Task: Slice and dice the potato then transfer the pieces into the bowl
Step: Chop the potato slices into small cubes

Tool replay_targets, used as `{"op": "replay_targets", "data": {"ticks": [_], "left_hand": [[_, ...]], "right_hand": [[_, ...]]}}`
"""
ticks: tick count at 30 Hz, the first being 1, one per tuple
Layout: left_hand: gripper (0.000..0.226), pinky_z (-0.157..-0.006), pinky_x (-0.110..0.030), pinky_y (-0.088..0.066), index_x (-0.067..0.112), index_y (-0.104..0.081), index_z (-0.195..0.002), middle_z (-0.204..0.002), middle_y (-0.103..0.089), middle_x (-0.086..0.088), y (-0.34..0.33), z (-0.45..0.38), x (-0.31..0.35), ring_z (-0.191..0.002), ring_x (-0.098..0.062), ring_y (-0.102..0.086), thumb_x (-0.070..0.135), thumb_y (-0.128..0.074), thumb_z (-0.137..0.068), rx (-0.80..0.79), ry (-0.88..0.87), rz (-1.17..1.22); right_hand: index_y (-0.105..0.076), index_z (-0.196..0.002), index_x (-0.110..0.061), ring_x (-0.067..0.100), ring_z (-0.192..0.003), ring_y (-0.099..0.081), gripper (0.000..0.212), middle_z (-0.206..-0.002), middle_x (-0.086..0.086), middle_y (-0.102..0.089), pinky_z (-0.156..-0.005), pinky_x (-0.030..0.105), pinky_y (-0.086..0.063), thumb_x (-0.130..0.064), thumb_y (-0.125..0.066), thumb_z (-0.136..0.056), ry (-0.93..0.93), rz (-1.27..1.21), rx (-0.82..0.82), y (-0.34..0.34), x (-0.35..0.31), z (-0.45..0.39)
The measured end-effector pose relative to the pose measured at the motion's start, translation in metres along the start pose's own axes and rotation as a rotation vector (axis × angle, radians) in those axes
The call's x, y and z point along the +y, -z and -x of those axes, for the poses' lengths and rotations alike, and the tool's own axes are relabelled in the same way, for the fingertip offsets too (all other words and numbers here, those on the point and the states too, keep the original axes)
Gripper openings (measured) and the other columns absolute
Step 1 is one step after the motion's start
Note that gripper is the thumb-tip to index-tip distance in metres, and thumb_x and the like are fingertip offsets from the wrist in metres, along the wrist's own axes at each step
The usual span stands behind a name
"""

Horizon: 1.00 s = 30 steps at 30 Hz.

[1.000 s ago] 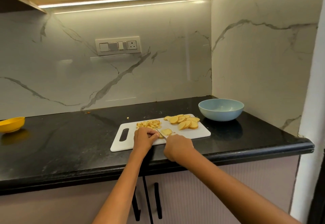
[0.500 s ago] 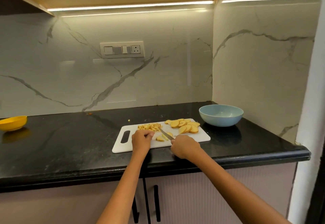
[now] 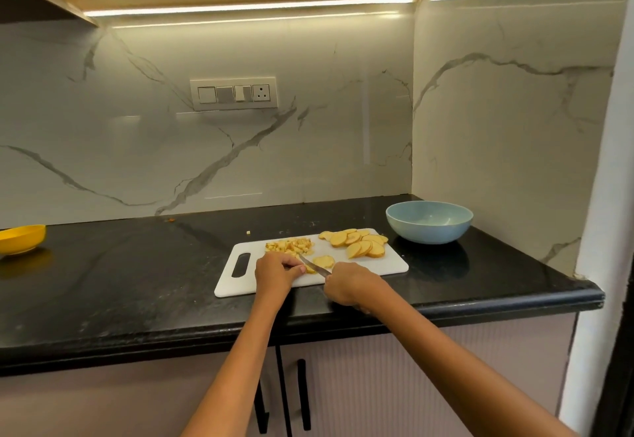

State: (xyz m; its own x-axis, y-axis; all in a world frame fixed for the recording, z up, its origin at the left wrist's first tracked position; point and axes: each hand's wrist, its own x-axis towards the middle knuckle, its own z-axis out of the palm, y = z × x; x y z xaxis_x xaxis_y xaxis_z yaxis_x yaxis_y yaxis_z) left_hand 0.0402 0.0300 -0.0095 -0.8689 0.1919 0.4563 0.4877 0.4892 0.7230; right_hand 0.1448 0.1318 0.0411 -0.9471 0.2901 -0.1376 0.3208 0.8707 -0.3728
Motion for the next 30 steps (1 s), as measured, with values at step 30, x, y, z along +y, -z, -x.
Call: {"op": "replay_targets", "data": {"ticks": [30], "left_hand": [[0.013,-0.055,-0.014,-0.036,0.006,-0.073,-0.077,-0.078,-0.07,-0.007,0.0,0.002,0.005,-0.062,-0.004,-0.051,0.017,-0.077,-0.075,0.011,-0.034,-0.048]], "right_hand": [[-0.041,-0.069,-0.015,0.012,-0.06,-0.043,0.036,-0.069,0.003,-0.043,-0.051,0.02,-0.037,-0.025,-0.032,-0.103,0.097,-0.192,0.122,0.008,0.032,-0.015]]}}
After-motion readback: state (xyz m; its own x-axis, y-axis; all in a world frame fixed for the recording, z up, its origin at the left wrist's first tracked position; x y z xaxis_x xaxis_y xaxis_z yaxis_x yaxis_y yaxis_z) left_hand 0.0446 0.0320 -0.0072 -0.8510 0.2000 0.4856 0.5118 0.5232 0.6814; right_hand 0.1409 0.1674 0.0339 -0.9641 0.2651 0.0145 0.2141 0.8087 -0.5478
